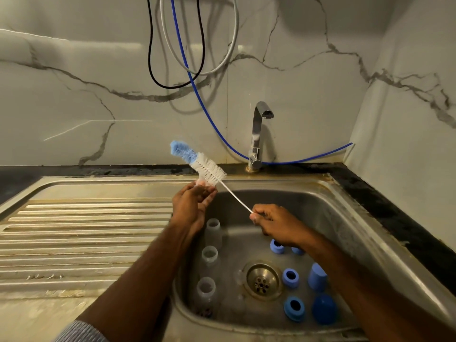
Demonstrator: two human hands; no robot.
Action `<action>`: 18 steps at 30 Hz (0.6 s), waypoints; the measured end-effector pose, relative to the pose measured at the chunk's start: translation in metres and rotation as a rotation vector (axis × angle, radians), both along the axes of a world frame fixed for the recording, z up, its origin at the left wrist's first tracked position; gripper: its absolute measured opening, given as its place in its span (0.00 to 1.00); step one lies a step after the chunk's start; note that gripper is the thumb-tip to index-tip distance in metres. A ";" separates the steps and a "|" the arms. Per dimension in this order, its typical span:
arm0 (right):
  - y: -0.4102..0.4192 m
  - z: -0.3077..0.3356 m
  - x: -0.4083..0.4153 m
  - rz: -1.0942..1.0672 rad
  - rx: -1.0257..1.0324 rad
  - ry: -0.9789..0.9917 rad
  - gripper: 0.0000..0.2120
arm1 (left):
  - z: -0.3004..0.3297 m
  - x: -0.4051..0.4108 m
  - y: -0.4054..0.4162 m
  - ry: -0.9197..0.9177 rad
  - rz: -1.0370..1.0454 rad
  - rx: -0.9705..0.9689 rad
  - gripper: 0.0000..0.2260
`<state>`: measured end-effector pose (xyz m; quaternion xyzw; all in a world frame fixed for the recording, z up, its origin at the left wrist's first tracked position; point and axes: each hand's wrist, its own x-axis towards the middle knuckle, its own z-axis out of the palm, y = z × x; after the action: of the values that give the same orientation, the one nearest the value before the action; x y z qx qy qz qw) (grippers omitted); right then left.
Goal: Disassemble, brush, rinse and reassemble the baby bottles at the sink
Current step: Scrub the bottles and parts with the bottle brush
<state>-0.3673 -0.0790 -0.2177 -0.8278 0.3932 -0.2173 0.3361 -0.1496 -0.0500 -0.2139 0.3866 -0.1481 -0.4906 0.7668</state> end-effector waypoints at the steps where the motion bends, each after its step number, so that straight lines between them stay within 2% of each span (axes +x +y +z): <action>1: 0.000 -0.002 0.002 -0.004 0.013 -0.021 0.13 | -0.001 -0.005 0.002 -0.036 -0.057 -0.002 0.10; 5: 0.007 -0.002 0.008 -0.032 0.180 -0.155 0.14 | 0.004 -0.021 0.002 -0.070 -0.185 -0.046 0.10; 10: 0.007 0.012 -0.009 0.039 0.305 -0.097 0.13 | 0.002 0.005 -0.003 0.087 -0.071 -0.049 0.08; 15: 0.012 0.007 -0.002 0.018 0.323 -0.107 0.14 | -0.002 -0.011 0.000 -0.337 -0.157 0.022 0.07; 18: 0.014 0.006 0.002 -0.016 0.271 -0.137 0.13 | 0.000 -0.011 -0.002 -0.349 -0.121 0.017 0.09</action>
<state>-0.3655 -0.0654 -0.2114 -0.7551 0.4014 -0.2209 0.4689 -0.1604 -0.0517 -0.2137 0.4626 -0.2976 -0.4626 0.6953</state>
